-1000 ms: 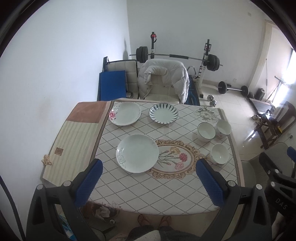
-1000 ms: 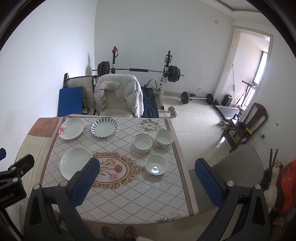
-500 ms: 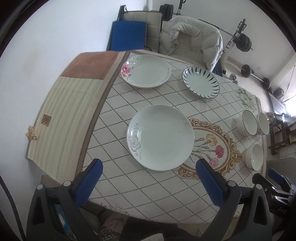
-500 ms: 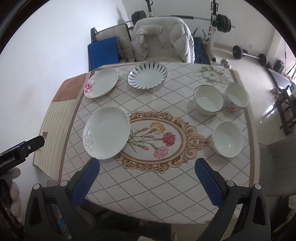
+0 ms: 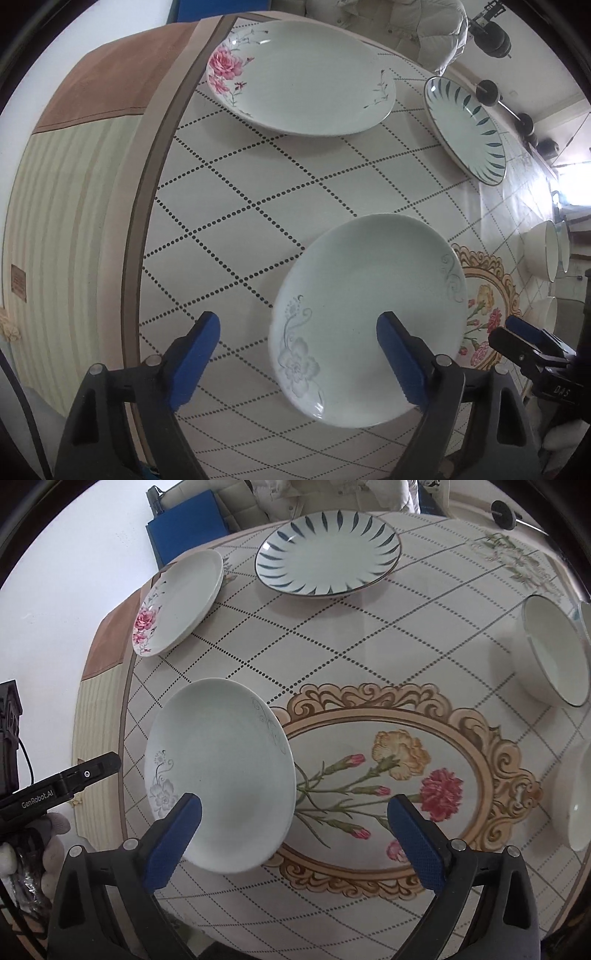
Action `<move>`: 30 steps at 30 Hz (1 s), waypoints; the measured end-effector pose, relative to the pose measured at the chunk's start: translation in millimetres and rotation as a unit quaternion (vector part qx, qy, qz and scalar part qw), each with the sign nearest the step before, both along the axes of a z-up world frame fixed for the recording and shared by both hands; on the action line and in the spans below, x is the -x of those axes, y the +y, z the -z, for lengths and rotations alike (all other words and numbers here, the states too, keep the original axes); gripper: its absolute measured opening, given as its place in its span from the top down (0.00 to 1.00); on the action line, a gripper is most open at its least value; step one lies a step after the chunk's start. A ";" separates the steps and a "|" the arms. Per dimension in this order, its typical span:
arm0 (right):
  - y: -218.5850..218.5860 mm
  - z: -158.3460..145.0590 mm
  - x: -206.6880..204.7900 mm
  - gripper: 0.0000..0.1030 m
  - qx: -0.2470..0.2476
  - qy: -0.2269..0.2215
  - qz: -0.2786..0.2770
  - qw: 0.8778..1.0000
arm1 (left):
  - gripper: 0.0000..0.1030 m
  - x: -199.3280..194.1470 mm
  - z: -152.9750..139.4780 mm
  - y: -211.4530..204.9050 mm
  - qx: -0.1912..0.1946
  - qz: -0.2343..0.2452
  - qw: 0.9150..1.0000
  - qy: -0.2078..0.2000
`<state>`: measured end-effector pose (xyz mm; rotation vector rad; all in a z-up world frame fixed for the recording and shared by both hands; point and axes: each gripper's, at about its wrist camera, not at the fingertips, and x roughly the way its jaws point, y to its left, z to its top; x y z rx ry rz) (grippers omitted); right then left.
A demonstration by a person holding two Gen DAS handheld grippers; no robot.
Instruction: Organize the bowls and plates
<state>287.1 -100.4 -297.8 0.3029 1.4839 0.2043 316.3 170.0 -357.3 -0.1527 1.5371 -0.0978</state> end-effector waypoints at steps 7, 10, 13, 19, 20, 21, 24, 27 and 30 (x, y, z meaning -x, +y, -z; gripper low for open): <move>8.7 60.0 -28.9 0.11 -0.035 0.070 0.016 0.997 | 0.54 -10.5 43.6 12.1 0.019 0.023 0.998 0.061; 10.6 74.9 -35.1 0.23 -0.055 0.093 0.019 0.994 | 0.66 -6.7 55.4 7.6 0.032 0.032 0.996 0.083; 15.6 83.8 -38.5 0.31 -0.064 0.108 0.011 0.992 | 0.70 -1.7 59.7 2.6 0.038 0.030 0.995 0.090; 26.3 89.2 -41.9 0.84 -0.060 0.112 -0.024 0.992 | 0.72 -2.1 58.1 -1.4 0.031 0.000 0.996 0.083; 27.2 89.5 -41.0 0.84 -0.061 0.108 -0.028 0.992 | 0.72 -1.8 55.7 -1.8 0.026 0.001 0.997 0.078; 28.4 89.6 -40.1 0.84 -0.060 0.101 -0.035 0.992 | 0.72 -0.8 52.6 -4.2 0.017 0.004 0.997 0.070; 31.2 87.5 -36.3 0.84 -0.052 0.093 -0.047 0.993 | 0.72 0.5 44.5 -16.4 -0.001 0.016 0.998 0.060; 18.0 87.3 -32.0 0.83 -0.057 0.092 -0.032 0.994 | 0.72 4.8 36.9 -31.4 -0.001 0.023 0.998 0.057; 0.4 82.7 -31.3 0.83 -0.058 0.089 -0.023 0.994 | 0.72 7.0 28.5 -52.2 0.008 0.029 0.998 0.052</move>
